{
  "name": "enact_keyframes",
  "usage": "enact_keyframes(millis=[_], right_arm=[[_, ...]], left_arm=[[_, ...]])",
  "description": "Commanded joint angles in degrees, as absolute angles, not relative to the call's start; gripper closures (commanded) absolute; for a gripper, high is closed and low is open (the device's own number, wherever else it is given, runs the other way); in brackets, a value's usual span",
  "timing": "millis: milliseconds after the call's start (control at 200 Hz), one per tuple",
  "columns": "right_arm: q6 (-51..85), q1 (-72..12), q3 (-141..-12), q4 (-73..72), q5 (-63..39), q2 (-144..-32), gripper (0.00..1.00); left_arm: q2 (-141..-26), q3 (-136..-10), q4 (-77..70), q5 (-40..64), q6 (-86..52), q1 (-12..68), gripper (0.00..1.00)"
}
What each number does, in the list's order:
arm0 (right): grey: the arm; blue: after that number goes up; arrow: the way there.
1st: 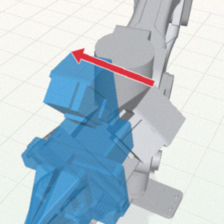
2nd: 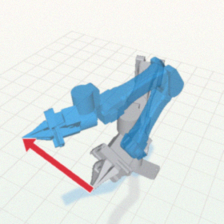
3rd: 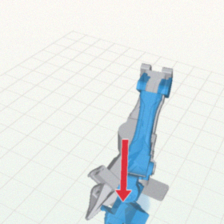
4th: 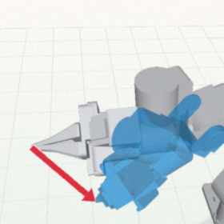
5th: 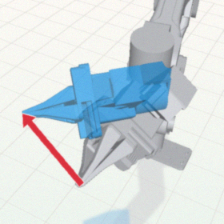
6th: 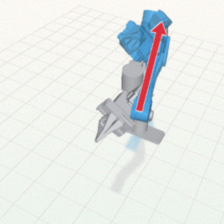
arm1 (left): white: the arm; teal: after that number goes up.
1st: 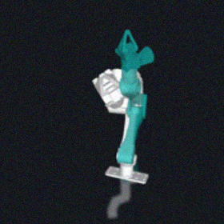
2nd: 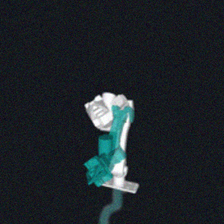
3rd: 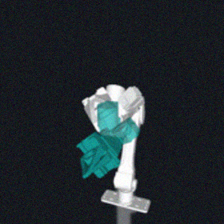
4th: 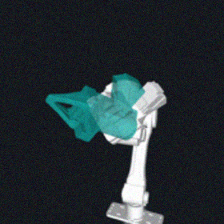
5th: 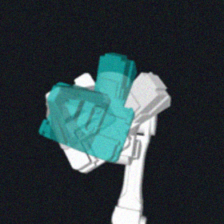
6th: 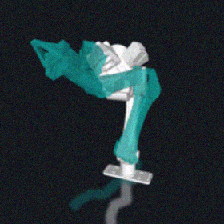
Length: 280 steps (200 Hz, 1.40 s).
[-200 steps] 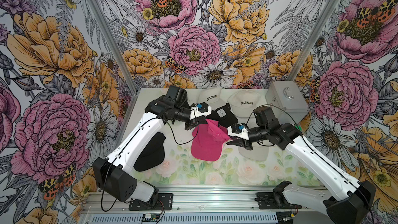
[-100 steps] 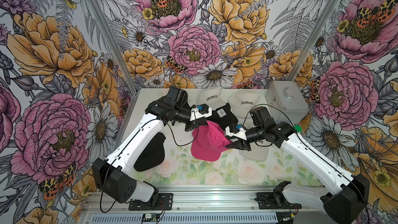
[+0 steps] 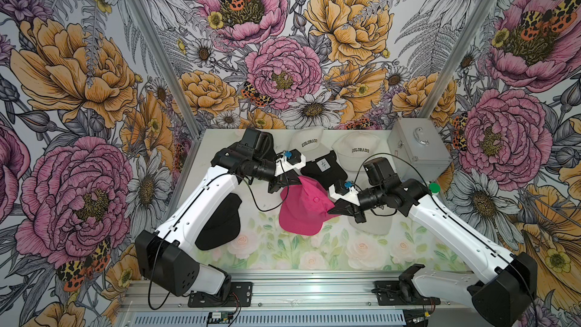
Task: Stack the baseball caps by color
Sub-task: Place the baseball cap on the baseball cap.
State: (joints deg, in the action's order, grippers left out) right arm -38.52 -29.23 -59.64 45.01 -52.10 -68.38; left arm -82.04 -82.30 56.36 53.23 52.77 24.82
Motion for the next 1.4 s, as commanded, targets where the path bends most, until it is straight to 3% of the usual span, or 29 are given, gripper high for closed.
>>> enact_keyframes(millis=[0,145,340,715,870,1085,1395], right_arm=[[-36.41,-29.17,-58.72,45.54,-52.37,-68.23,1.00],[-35.72,-25.71,-61.28,45.49,-52.19,-73.11,1.00],[-29.35,-24.04,-65.12,45.68,-39.15,-80.99,1.00],[-22.39,-25.05,-70.75,45.59,-38.52,-88.27,1.00],[-19.62,-25.15,-71.07,45.35,-34.69,-91.12,1.00],[-14.76,-25.49,-74.26,44.69,-29.13,-96.47,1.00],[-9.08,-27.18,-75.39,40.13,-27.74,-101.09,1.00]], left_arm=[[-81.32,-79.80,56.53,58.03,50.99,24.22,0.95],[-84.91,-79.57,56.57,54.51,49.11,22.00,0.95],[-90.48,-81.39,56.56,49.63,45.19,17.96,0.95],[-102.12,-86.88,56.51,46.21,39.72,17.34,0.96],[-106.59,-88.54,56.53,45.35,40.25,17.56,0.91],[-115.13,-94.45,56.57,39.16,35.27,17.89,1.00],[-119.19,-94.35,56.52,34.41,33.64,17.18,0.97]])
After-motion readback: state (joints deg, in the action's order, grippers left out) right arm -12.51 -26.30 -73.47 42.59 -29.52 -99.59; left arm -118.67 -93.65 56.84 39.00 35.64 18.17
